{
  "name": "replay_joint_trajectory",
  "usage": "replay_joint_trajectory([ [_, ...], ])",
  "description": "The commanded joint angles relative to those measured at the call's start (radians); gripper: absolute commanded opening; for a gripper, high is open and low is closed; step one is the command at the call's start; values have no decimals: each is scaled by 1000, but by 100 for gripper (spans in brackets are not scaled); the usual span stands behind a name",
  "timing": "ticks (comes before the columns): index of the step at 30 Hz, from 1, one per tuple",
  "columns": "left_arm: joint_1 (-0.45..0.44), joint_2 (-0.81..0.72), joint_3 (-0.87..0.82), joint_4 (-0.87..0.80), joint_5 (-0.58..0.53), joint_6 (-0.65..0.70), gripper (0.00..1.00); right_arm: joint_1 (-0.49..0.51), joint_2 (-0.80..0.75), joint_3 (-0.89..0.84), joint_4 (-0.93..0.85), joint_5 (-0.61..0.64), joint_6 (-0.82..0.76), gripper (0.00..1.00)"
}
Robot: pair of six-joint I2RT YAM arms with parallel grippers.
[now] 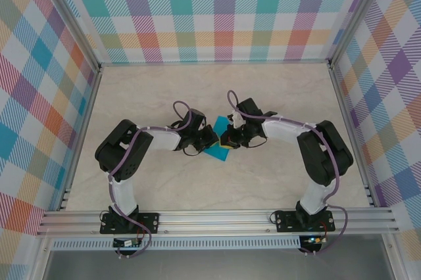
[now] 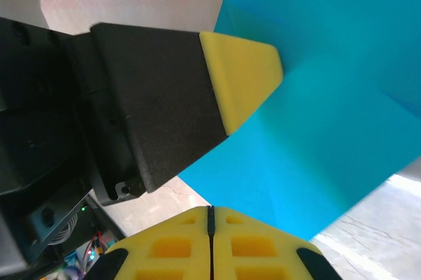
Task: Fold a paper plane with a square sheet of paper (pick it up from the middle)
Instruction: Fold the triangle a second time at the center of the table.
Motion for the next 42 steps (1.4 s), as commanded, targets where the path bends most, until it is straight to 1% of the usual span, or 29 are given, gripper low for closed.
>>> replay_joint_trajectory([
  [1, 5, 15, -24, -39, -3, 15, 0, 16, 42, 36, 22, -67, 38, 5],
  [10, 5, 10, -21, -40, 3, 18, 0, 23, 98, 48, -3, -18, 37, 5],
  [24, 5, 13, -29, -38, 2, 18, 0, 23, 160, 31, -27, -9, 17, 5],
  [30, 5, 18, -35, -36, -3, 15, 0, 22, 180, 22, -40, 21, 4, 6],
  [35, 5, 21, -37, -31, -1, 14, 0, 22, 171, 31, -53, 22, -6, 6],
  [42, 5, 21, -35, -35, 0, 15, 0, 27, 74, 53, -92, 1, -34, 7],
])
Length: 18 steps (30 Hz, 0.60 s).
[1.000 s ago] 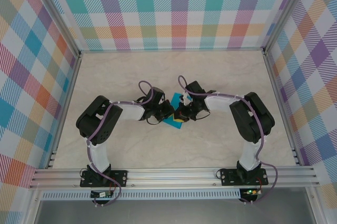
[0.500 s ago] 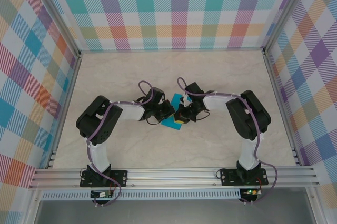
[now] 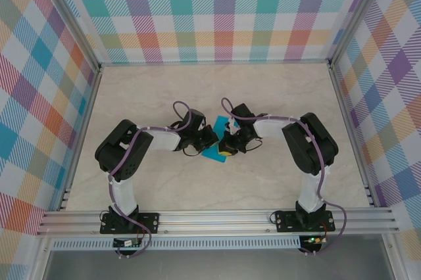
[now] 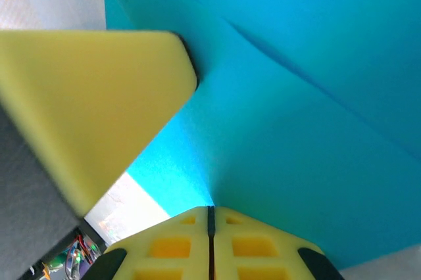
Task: Fold a paper plane with a square sheet of paper (pick it up from the middle)
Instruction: Fold the triangle a second time at the center of the table.
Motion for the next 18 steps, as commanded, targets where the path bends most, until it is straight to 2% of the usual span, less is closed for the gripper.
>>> replay_joint_trajectory([
  [1, 3, 21, -28, -48, -1, 12, 0, 11, -63, 19, -59, -1, -36, 7],
  [6, 3, 20, -31, -49, -1, 13, 0, 38, -40, 20, -69, 16, -48, 5],
  [12, 3, 17, -33, -51, -2, 15, 0, 46, 5, 5, -103, 98, -59, 4],
  [18, 3, 15, -40, -53, -5, 15, 0, 46, 0, -54, -79, 89, -58, 4],
])
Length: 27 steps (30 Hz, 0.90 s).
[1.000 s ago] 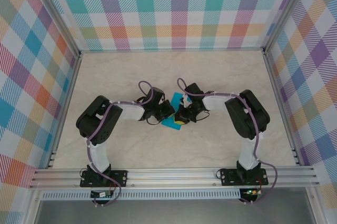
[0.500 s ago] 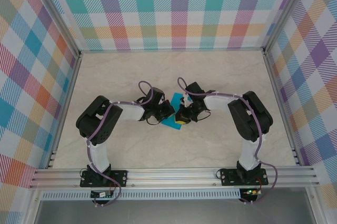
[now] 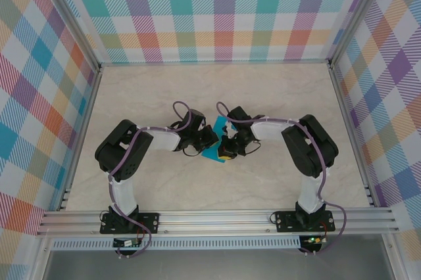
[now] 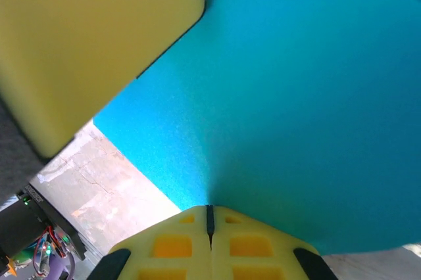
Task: Fold a paper plane with a square sheet of paper (pick it up from the middle)
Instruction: Fold the triangle a second time at the center of the table.
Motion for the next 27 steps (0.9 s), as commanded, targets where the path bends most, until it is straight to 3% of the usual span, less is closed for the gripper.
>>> replay_joint_trajectory([
  [1, 3, 15, -36, -62, -7, 14, 0, 1, 4, -52, -30, 30, -15, 5],
  [14, 3, 17, -41, -59, -13, 11, 0, 1, -77, -158, 122, -72, 46, 7],
  [27, 3, 18, -47, -43, 1, 8, 0, -4, -144, -123, 151, -64, 86, 6],
])
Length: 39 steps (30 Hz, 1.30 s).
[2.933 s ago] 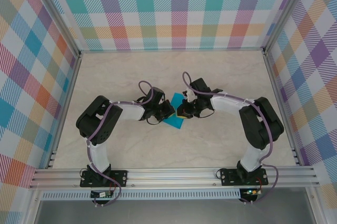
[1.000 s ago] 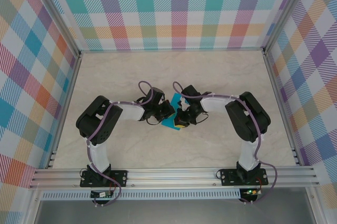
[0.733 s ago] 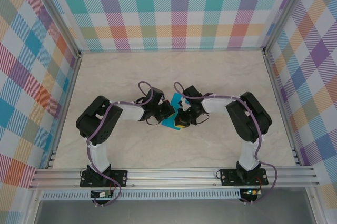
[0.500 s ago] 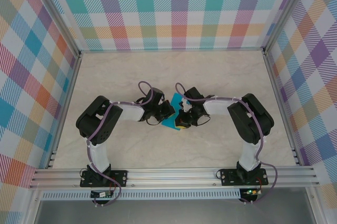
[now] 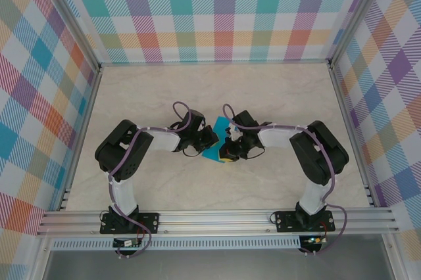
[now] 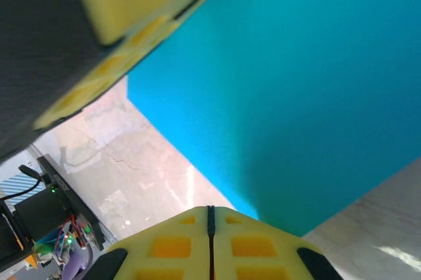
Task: Fold a paper plane with a square sheet of paper (pick it up from the middle)
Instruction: Fold the triangle a second time at the center of the table.
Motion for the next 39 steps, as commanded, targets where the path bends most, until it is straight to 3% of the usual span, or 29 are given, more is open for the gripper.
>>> replay_joint_trajectory([
  [1, 3, 17, -41, -59, -9, 9, 0, -2, -26, 22, -9, -3, 23, 6],
  [5, 3, 18, -43, -53, -7, 6, 0, -7, 16, 5, -6, 48, 36, 4],
  [16, 3, 11, -49, -48, -15, -3, 0, -12, 16, -146, 123, -33, 66, 4],
  [25, 3, 6, -58, -31, -11, -11, 0, -13, -101, -71, 56, -4, 45, 5],
  [39, -2, 45, -38, -27, 14, -13, 0, -13, 41, -16, 75, 32, 89, 5],
])
